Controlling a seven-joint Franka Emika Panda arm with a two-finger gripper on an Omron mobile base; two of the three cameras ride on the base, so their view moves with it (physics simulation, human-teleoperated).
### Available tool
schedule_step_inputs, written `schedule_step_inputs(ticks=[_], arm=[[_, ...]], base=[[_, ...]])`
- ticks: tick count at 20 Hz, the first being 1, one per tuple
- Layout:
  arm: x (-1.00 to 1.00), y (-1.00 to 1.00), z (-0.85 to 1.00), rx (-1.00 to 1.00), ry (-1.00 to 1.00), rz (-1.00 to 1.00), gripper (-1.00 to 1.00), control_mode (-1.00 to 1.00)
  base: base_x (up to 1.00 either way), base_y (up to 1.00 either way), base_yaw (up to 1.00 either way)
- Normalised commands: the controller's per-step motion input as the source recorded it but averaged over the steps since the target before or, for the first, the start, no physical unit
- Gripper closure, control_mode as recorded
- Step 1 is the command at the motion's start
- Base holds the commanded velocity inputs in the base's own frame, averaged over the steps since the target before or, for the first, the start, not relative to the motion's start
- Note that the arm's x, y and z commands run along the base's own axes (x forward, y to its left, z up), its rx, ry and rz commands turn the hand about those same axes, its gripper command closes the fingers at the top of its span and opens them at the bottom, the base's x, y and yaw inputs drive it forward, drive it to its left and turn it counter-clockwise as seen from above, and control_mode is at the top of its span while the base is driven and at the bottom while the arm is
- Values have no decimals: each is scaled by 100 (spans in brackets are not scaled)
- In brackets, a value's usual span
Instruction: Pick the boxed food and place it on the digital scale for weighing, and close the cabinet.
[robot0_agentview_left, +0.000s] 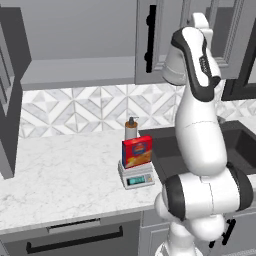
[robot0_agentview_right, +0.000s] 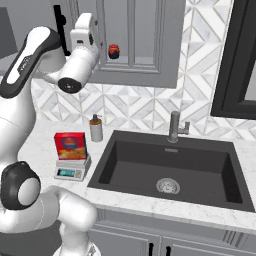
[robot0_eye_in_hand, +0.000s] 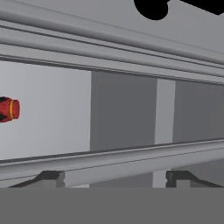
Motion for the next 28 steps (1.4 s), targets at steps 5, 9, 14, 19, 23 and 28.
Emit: schedule_step_inputs(ticks=[5,9,14,19,23,28], arm=[[-36,-18,10,2,-1,0,-100,-100],[-81,-9,56,0,0,0,-100,-100],[-54,0,39,0,0,0,-100,-100],[-100,19,22,-9,14,0,-100,-100],[-100,35,45,-14,53,2,-100,-100],[-100,24,40,-28,77,5,-100,-100]], base=[[0,0,0],[0,0,0],[0,0,0],[0,0,0],[0,0,0],[0,0,0]])
